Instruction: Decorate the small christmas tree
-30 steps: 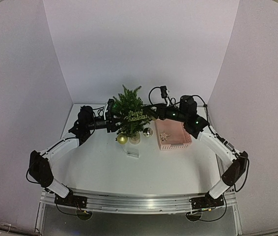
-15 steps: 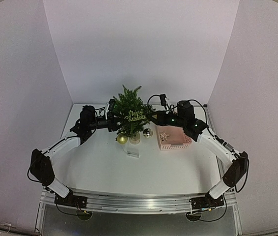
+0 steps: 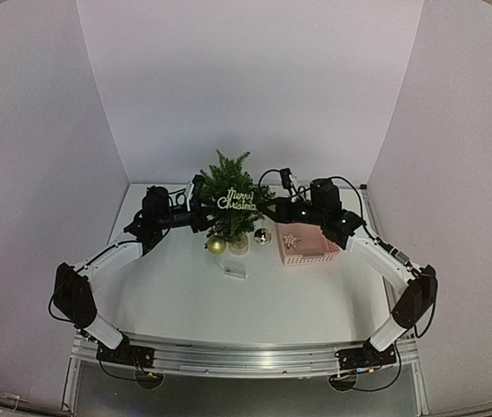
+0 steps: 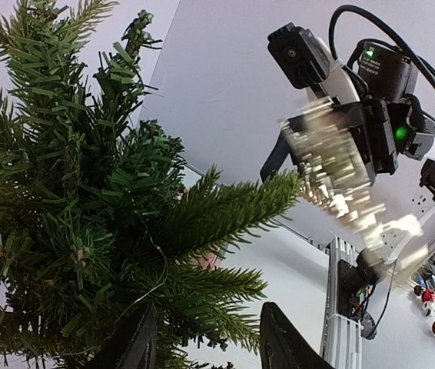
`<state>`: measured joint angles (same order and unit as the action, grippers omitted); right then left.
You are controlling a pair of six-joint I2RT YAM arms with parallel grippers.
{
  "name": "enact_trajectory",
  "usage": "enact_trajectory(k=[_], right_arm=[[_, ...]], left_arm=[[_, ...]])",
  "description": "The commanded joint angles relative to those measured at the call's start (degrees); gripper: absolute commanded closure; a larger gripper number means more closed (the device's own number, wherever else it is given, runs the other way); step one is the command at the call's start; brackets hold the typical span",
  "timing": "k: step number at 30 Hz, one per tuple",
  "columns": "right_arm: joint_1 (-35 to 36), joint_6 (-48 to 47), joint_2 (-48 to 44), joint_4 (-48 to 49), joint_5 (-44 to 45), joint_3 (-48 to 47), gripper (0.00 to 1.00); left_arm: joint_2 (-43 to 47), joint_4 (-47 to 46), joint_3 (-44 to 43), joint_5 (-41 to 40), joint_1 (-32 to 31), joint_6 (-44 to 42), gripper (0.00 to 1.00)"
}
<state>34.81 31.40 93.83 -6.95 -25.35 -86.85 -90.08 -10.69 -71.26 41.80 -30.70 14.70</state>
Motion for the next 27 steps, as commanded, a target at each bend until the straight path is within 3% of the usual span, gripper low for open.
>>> enact_trajectory(k=[1, 5, 10, 14, 23, 27], right_arm=[[0.41, -1.49, -0.42, 0.2, 0.35, -1.45, 0.7], [0.43, -1.95, -0.83, 0.09, 0.17, -1.57, 0.7], [0.4, -1.96, -1.28, 0.09, -0.12, -1.52, 0.82], [0.37, -1.04, -1.2, -0.73, 1.27, -0.55, 0.8], [0.68, -1.56, -10.18, -18.34, 12.41, 4.46, 0.59], [5.33, 0.61, -13.76, -29.37, 24.07, 5.98, 0.43]], left_arm=[[-0.21, 0.06, -2.83, -0.44, 0.2, -1.68, 0.55], [0.32, 0.09, -2.6, 0.35, 0.2, -2.16, 0.55], [0.79, -0.19, -2.37, 1.18, 0.2, -2.04, 0.55], [1.25, -0.63, -2.23, 1.4, 0.23, -1.7, 0.55], [5.45, -0.41, -1.95, 3.02, 1.07, -3.05, 0.49], [8.12, -0.13, -1.67, 2.94, 1.5, -4.37, 0.43]])
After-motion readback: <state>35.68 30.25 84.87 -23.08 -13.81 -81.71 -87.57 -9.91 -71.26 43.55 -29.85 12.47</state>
